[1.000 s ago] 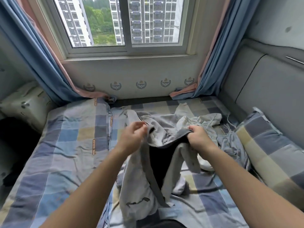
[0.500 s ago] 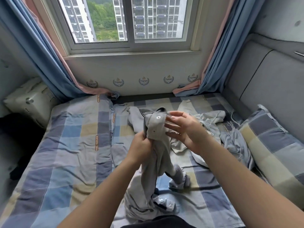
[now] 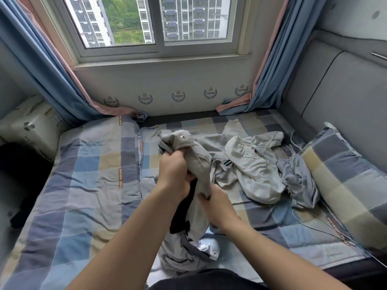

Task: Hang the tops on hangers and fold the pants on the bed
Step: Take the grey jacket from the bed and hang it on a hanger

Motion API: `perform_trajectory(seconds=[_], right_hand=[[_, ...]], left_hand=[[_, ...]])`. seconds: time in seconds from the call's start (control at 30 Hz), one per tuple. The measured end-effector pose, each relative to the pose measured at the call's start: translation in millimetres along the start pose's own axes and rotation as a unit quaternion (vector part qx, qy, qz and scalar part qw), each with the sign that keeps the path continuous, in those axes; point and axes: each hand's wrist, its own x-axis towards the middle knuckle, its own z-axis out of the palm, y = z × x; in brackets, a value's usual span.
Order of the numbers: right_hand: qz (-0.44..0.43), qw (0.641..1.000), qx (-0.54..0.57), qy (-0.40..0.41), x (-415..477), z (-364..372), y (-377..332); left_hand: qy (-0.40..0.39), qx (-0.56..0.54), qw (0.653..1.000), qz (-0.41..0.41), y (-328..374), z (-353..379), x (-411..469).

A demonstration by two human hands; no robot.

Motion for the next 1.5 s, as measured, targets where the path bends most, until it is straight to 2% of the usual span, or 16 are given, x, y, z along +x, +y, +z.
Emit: perform_trajectory(seconds=[0.1, 0.23, 0.37, 0.47, 0.6, 0.67, 0.73, 0.77, 0.87, 0.97, 1.03, 1.13, 1.27, 1.4, 1.47, 1.5], right_hand=[[0.034, 0.999, -0.025, 0.001, 10.4, -6.3, 22.7], [-0.003, 0.999, 0.043, 0.000, 21.7, -26.8, 35.8], [-0.047, 0.992, 0.109, 0.047, 34.5, -61.5, 6.3], [-0.026, 0.980, 0.188, 0.064, 38.7, -82.3, -33.9], [-0.010, 0.965, 0.263, 0.015, 41.8, -92.8, -78.7], [-0.017, 0.959, 0.281, 0.000, 40.5, -92.2, -95.7], [-0.030, 0.951, 0.307, -0.019, 38.0, -89.4, -105.4], [-0.037, 0.945, 0.324, -0.027, 36.0, -88.0, -106.4], [-0.064, 0.935, 0.345, -0.046, 28.8, -87.2, -88.6], [-0.068, 0.963, 0.253, -0.063, 18.9, -84.0, -42.3], [-0.036, 0.979, 0.178, -0.091, 11.3, -73.3, -4.4], [0.004, 0.989, 0.058, -0.135, 4.6, -47.2, 43.8], [0.027, 0.984, 0.040, -0.169, 8.7, -13.6, 72.0], [0.057, 0.992, -0.051, -0.096, 23.7, -0.3, 87.4], [0.052, 0.993, -0.029, -0.104, 27.3, -4.8, 95.2], [0.041, 0.990, 0.006, -0.133, 27.2, -6.9, 96.8]], left_hand=[[0.005, -0.029, 0.999, 0.019, 18.2, -1.0, 8.7], [0.002, -0.020, 0.998, 0.057, 37.6, -9.5, 21.0], [-0.051, 0.134, 0.988, 0.064, 34.7, -25.6, 29.0], [-0.109, 0.264, 0.958, 0.035, 11.3, -34.6, 19.6], [-0.230, 0.403, 0.884, 0.046, -37.2, -49.1, 6.1], [-0.226, 0.467, 0.849, 0.098, -55.5, -48.8, 6.8], [-0.160, 0.493, 0.842, 0.153, -61.0, -47.5, 12.4], [-0.123, 0.480, 0.853, 0.161, -59.3, -47.8, 15.3], [-0.072, 0.309, 0.944, 0.094, -50.5, -54.5, 25.4], [-0.017, 0.127, 0.992, 0.018, -36.3, -55.6, 23.6], [0.010, 0.033, 0.999, -0.032, -27.4, -54.2, 21.1], [0.012, -0.060, 0.990, -0.130, -19.8, -51.0, 13.3], [-0.028, -0.055, 0.979, -0.195, -16.0, -47.2, -1.9], [-0.049, -0.057, 0.977, -0.197, -6.6, -49.5, -6.6], [-0.057, -0.054, 0.976, -0.204, -4.4, -54.3, -5.8], [-0.059, -0.047, 0.975, -0.210, -5.3, -56.9, -5.8]])
